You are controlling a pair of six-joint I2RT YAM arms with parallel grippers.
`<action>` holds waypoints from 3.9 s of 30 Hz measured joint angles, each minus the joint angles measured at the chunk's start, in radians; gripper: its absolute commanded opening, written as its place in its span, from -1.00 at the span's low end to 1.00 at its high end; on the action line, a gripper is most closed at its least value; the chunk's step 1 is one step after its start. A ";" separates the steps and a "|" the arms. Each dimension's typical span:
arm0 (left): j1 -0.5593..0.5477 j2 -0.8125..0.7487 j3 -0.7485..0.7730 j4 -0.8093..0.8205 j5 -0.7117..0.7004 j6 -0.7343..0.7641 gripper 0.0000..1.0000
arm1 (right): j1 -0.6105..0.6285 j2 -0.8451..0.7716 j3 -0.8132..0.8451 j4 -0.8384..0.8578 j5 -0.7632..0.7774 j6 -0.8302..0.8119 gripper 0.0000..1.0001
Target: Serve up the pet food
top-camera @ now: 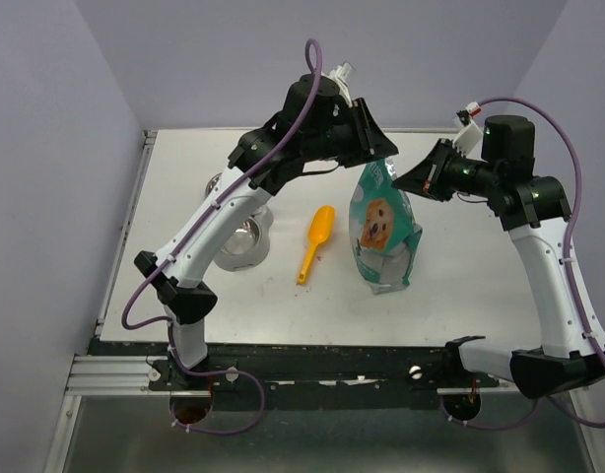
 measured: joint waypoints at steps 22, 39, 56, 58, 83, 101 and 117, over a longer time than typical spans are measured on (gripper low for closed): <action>-0.031 0.077 0.008 -0.146 -0.124 0.021 -0.23 | 0.003 0.019 0.034 -0.014 0.006 -0.044 -0.88; -0.031 0.114 0.025 -0.156 -0.119 0.012 -0.94 | 0.003 0.040 0.107 -0.056 0.064 -0.093 -0.60; -0.023 0.114 0.000 -0.089 -0.049 -0.044 -0.44 | 0.003 0.040 0.115 -0.113 0.169 -0.100 -0.36; -0.023 0.114 0.000 -0.080 -0.039 -0.048 -0.49 | 0.003 0.032 0.116 -0.117 0.170 -0.097 -0.36; -0.017 0.114 -0.004 -0.050 0.001 -0.057 -0.14 | 0.002 0.020 0.114 -0.069 0.146 -0.021 -0.48; -0.003 0.109 -0.036 -0.035 0.013 -0.058 -0.29 | -0.009 0.039 0.099 -0.068 0.149 -0.029 -0.80; 0.000 0.109 -0.036 -0.036 0.027 -0.058 -0.20 | -0.015 0.038 0.099 -0.070 0.167 -0.053 -0.70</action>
